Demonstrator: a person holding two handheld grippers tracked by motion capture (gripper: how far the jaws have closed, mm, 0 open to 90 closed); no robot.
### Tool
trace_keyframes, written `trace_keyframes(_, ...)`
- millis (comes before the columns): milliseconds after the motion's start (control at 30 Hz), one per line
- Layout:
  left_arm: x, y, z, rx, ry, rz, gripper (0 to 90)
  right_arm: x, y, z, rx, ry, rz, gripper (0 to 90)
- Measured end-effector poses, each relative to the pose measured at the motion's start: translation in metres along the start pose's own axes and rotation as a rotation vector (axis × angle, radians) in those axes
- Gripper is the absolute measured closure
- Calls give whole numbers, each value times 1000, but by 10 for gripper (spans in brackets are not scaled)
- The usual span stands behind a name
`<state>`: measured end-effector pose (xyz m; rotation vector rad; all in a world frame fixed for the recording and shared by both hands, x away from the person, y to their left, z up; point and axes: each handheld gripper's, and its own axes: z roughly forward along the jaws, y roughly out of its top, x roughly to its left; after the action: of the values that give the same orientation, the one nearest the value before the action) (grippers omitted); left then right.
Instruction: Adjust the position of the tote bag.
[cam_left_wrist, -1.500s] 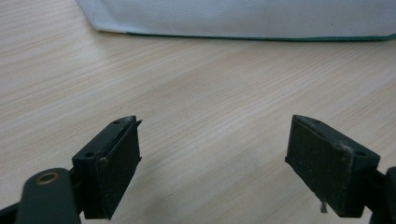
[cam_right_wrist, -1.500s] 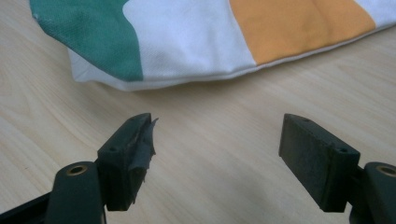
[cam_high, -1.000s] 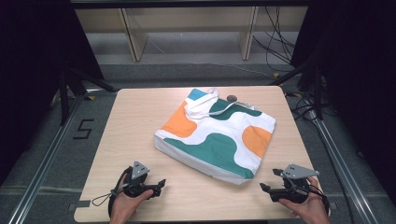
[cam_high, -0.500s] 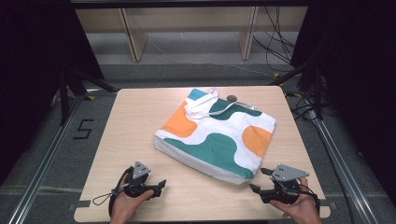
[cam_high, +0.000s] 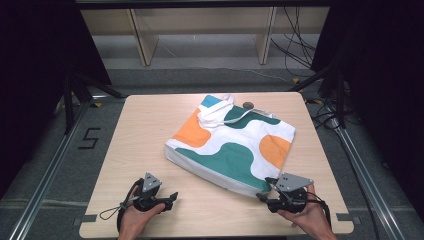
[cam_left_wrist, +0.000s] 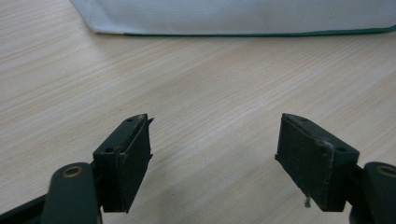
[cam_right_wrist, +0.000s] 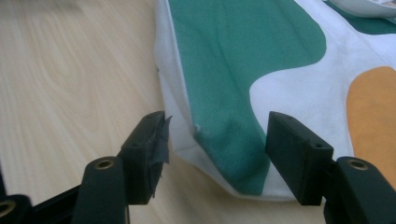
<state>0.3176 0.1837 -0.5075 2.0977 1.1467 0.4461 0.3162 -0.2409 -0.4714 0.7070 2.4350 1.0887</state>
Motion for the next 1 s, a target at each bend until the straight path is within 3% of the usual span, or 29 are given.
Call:
trace_keyframes(100,-1,0,0,-19,-3,-13,253,-1,2,6,21,-3,-14,406)
trace_keyframes(133,0,1,-1,-9,0,23,257,-2,3,12,39,12,-50,510)
trace_keyframes(167,0,1,-1,-9,0,23,259,-3,4,13,51,20,-67,565)
trace_keyframes(200,0,0,0,-13,-4,18,271,-4,4,16,70,24,-89,706)
trace_keyframes(233,0,0,0,-13,-4,18,285,-4,4,16,70,24,-89,706)
trace_keyframes(267,0,0,0,-18,-4,17,286,-3,5,17,80,21,-92,828)
trace_keyframes(367,1,1,-1,-8,-8,1,288,-3,8,20,97,31,-82,844)
trace_keyframes(400,2,1,-1,-20,0,14,290,-3,9,21,95,39,-78,844)
trace_keyframes(467,2,1,-1,-19,-3,14,292,1,12,22,94,47,-53,845)
trace_keyframes(567,1,1,-1,-21,-3,7,293,10,16,27,90,67,-60,845)
trace_keyframes(600,-2,1,2,-51,-11,-39,294,18,22,33,80,101,-76,845)
trace_keyframes(667,0,1,0,-36,-21,-14,297,29,30,39,76,131,-78,846)
trace_keyframes(700,0,1,0,-36,-21,-14,302,29,30,39,76,131,-78,846)
trace_keyframes(733,-1,1,0,-45,-23,-32,305,45,42,53,75,164,-112,845)
trace_keyframes(767,0,1,0,-47,-24,-35,305,45,42,53,75,164,-112,845)
trace_keyframes(800,3,2,-3,-23,-23,-1,305,51,47,59,75,173,-118,845)
trace_keyframes(833,1,1,-1,-49,-28,-36,306,58,53,64,80,178,-113,845)
trace_keyframes(867,1,1,-1,-56,-25,-45,305,62,59,71,73,202,-129,845)
trace_keyframes(933,4,1,-4,-37,-20,-20,306,73,71,83,73,236,-119,845)
trace_keyframes(967,4,1,-4,-48,-21,-33,305,77,76,89,76,243,-112,846)
trace_keyframes(1000,6,2,-6,-41,-12,-24,305,79,85,101,101,222,-197,846)
